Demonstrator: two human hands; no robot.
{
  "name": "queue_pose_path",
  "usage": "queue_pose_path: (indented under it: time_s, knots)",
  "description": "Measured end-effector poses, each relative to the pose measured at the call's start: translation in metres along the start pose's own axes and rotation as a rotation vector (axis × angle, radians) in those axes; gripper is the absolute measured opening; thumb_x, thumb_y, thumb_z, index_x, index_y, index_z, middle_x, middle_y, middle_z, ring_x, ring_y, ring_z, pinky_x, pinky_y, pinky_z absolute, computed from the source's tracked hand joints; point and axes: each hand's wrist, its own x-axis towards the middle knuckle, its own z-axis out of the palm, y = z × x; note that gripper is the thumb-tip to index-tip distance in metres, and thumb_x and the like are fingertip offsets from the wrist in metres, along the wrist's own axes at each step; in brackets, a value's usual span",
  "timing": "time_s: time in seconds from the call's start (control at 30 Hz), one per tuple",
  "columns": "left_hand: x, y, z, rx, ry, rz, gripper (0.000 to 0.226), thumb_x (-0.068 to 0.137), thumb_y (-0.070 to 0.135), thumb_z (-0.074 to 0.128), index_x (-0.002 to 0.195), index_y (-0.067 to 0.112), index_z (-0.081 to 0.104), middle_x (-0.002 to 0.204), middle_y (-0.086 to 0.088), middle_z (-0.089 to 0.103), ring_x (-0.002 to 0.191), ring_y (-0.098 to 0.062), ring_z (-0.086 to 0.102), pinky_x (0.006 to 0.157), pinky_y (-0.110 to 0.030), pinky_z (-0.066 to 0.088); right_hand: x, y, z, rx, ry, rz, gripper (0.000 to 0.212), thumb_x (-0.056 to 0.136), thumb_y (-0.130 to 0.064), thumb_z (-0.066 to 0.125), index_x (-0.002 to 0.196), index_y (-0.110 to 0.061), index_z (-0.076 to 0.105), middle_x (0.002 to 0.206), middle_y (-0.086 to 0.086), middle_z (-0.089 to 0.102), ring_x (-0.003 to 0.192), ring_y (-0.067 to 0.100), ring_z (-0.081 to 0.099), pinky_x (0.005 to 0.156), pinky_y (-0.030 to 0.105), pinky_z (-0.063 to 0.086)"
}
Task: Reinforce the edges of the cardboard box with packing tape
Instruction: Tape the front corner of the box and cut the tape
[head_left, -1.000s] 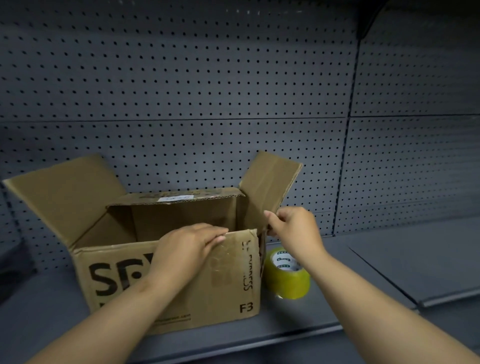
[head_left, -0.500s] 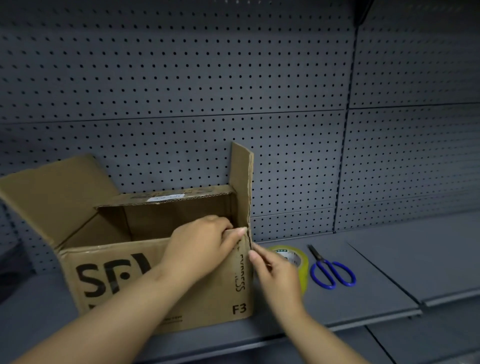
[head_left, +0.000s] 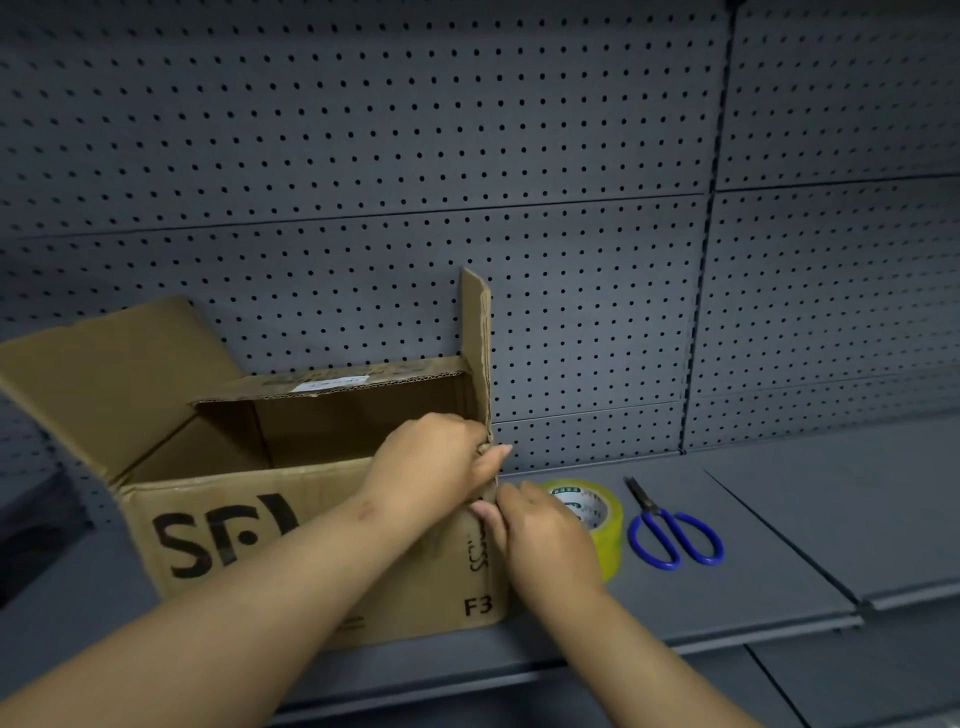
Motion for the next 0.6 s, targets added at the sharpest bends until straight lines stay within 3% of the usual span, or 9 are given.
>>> queue_pose_path:
  time_s: [0.13,0.27,0.4,0.5,0.6]
  knots:
    - [0.001,-0.001,-0.001,-0.012,-0.035,0.014,0.035,0.094,0.043,0.038,0.071,0.018,0.046,0.071,0.002,0.049,0.067,-0.017,0.05,0.058,-0.027,0.034,0.004,0.009,0.012,0.262,-0.035,-0.083,0.06,0.095,-0.05,0.018,0.061,-0.012,0.05,0.055,0.005,0.055,0.05,0.023,0.051,0.052,0.028,0.029]
    - [0.002,-0.002,0.0,-0.002,-0.029,0.031,0.036,0.095,0.042,0.037,0.071,0.017,0.046,0.071,0.001,0.049,0.066,-0.018,0.049,0.057,-0.027,0.032,0.005,0.011,0.009,0.283,-0.085,-0.133,0.059,0.093,-0.056,0.018,0.065,-0.013,0.048,0.061,0.007,0.058,0.056,0.024,0.053,0.053,0.026,0.027]
    - [0.002,-0.003,0.002,-0.014,-0.02,0.04,0.039,0.095,0.044,0.036,0.069,0.016,0.046,0.07,0.001,0.05,0.065,-0.02,0.051,0.056,-0.028,0.033,-0.022,0.016,0.014,0.33,-0.273,0.009,0.058,0.081,-0.063,0.018,0.079,-0.013,0.048,0.085,0.012,0.062,0.079,0.027,0.055,0.061,0.029,0.027]
    - [0.002,-0.003,0.003,-0.021,-0.011,0.042,0.038,0.095,0.043,0.036,0.069,0.017,0.045,0.069,0.002,0.047,0.064,-0.018,0.049,0.056,-0.028,0.033,-0.032,0.015,0.022,0.357,-0.293,0.062,0.079,0.077,-0.07,0.013,0.078,-0.005,0.056,0.079,0.015,0.064,0.073,0.029,0.057,0.06,0.029,0.032]
    - [0.002,-0.004,0.003,-0.024,0.008,0.046,0.038,0.095,0.044,0.036,0.069,0.018,0.044,0.068,0.003,0.045,0.065,-0.019,0.049,0.056,-0.029,0.034,-0.03,0.017,0.021,0.366,-0.309,0.055,0.071,0.078,-0.063,0.013,0.078,-0.006,0.055,0.08,0.014,0.064,0.072,0.026,0.055,0.061,0.029,0.031]
